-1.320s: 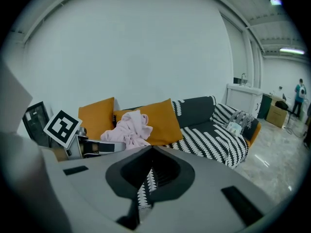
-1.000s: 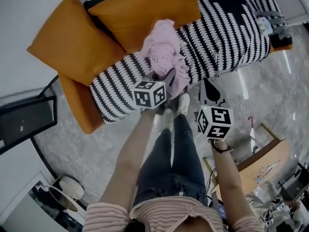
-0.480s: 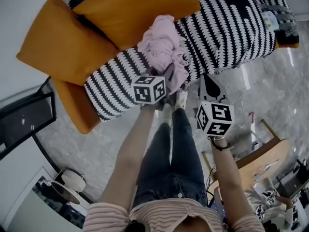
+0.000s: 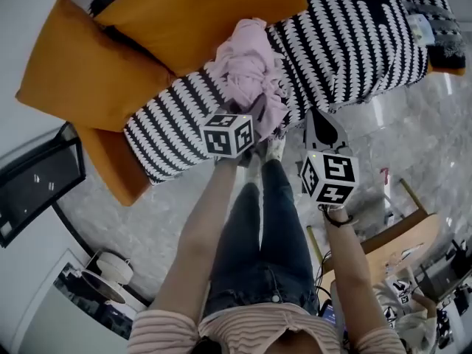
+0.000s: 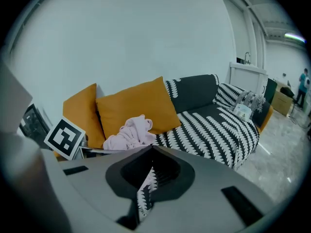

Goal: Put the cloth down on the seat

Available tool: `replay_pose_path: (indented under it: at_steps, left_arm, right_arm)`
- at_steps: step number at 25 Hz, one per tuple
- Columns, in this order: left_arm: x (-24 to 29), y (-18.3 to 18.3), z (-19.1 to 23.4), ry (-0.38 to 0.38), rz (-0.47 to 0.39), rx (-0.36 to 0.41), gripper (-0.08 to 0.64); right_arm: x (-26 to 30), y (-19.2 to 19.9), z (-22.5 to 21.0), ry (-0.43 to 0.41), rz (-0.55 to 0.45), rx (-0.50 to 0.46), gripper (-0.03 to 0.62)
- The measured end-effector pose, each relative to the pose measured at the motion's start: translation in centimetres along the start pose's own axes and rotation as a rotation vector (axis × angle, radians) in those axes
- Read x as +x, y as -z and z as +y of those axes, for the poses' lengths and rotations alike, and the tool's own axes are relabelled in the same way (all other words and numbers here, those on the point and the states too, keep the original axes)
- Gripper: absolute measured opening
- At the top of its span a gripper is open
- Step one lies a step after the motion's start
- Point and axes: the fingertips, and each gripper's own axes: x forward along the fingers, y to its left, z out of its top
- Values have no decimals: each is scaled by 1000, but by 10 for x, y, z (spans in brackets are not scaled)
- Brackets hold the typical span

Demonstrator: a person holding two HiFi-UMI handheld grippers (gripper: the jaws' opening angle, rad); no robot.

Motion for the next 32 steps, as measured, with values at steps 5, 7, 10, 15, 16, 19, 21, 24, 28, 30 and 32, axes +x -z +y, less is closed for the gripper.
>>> replay_pose_path:
  at_steps: [5, 7, 10, 15, 16, 19, 21, 24, 28, 30, 32]
  left_arm:
    - [10, 4, 8, -9, 25, -3, 106]
    - [16, 6, 11, -13, 37, -2, 106]
    - [27, 12, 16, -20, 59, -2, 106]
    - [41, 20, 23, -30, 87, -5, 106]
    - [43, 21, 24, -30, 90, -5, 106]
    - [47, 24, 26, -36, 98, -6, 106]
    - [50, 26, 27, -41, 104, -5, 106]
    - [56, 28, 28, -47, 113, -3, 106]
    - [65, 32, 29, -51, 123, 1, 107]
    - [67, 34, 30, -54, 128, 4, 107]
    - [69, 36, 33, -57, 136, 9, 107]
  right_arm:
    - [14, -1, -2, -4, 13, 0, 8]
    - [19, -2, -4, -3, 19, -3, 8]
    - [26, 1, -9, -1, 28, -4, 8]
    - [34, 11, -11, -3, 56, 1, 8]
    - [36, 13, -11, -4, 65, 2, 8]
    - [43, 23, -11, -4, 94, 1, 8]
    - [48, 29, -11, -5, 112, -5, 8]
    - [58, 37, -13, -9, 141, -9, 8]
    - [72, 49, -18, -1, 177, -11, 8]
    - [77, 53, -18, 2, 188, -12, 8]
    - [82, 56, -17, 4, 195, -12, 8]
